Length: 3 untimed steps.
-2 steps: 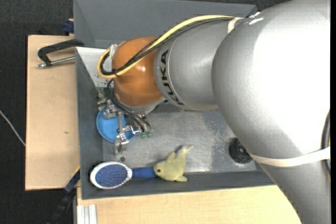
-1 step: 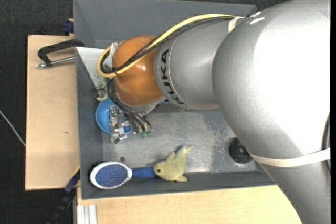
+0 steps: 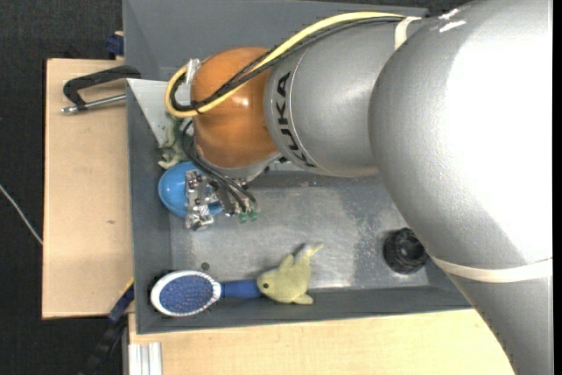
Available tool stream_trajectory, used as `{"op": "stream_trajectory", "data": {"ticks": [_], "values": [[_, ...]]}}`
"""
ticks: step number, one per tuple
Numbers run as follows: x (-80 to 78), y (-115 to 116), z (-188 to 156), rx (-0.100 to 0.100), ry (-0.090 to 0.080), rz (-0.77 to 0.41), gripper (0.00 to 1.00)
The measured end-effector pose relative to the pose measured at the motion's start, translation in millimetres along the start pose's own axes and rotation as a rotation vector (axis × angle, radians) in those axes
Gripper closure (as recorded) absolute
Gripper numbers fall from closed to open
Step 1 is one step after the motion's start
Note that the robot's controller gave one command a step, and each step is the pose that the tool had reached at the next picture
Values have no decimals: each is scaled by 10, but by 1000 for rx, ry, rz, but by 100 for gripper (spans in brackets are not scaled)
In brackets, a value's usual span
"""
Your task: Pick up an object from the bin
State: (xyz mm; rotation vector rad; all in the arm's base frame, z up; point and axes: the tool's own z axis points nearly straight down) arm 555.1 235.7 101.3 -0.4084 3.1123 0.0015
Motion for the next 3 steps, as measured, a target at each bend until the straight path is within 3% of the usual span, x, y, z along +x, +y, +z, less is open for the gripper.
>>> {"op": "stream_trajectory", "data": {"ticks": [1, 2, 3], "values": [[-11, 4, -292, -1, -1, 1, 100], [-35, 13, -853, -2, -8, 2, 100], [-52, 14, -974, -2, -5, 3, 100]]}}
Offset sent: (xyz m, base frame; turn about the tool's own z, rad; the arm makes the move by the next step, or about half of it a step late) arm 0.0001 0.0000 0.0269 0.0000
